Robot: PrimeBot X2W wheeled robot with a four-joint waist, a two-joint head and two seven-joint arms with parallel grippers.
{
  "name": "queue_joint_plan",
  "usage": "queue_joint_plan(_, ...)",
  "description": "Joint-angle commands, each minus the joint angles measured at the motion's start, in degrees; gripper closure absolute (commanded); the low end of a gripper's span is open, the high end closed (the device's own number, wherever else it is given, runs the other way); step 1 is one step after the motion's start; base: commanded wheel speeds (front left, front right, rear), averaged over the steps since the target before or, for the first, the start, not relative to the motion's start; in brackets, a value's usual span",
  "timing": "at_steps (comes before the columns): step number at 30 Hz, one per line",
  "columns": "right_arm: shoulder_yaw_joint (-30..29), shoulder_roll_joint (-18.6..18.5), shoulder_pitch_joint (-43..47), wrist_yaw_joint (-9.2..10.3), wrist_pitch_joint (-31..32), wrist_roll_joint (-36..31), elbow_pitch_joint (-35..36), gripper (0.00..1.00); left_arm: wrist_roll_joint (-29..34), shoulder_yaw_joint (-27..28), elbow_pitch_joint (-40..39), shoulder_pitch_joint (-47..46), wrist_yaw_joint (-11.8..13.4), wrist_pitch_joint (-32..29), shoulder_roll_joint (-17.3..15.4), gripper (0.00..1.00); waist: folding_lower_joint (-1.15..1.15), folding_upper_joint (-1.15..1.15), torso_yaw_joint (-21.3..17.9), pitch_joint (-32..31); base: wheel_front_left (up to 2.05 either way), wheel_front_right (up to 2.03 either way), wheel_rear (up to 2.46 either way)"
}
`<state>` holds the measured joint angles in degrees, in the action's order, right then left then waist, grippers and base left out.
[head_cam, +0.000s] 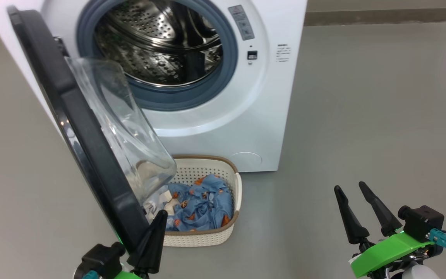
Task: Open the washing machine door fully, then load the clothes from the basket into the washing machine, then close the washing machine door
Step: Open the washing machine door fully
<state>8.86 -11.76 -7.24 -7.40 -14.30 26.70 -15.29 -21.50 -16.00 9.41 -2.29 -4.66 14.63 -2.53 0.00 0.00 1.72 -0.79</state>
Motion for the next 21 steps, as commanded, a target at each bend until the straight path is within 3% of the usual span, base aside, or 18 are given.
queue_joint_plan(1, 1.5, -0.2, -1.3, -0.09, -0.7, -0.7, 1.2, 0.0, 0.2, 3.7, -1.1, -1.2, 0.8, 0.4, -1.8, 1.0, 0.0, 0.0, 0.9, 0.0, 0.0, 0.0, 0.0)
queue_joint_plan(21, 1.7, 0.9, -1.0, -0.09, -0.7, -1.4, 0.9, 0.0, -0.2, 6.3, -2.5, 0.1, 2.6, 0.0, -4.8, 1.0, 0.0, 0.0, 8.0, -0.1, 0.0, 0.0, 0.0)
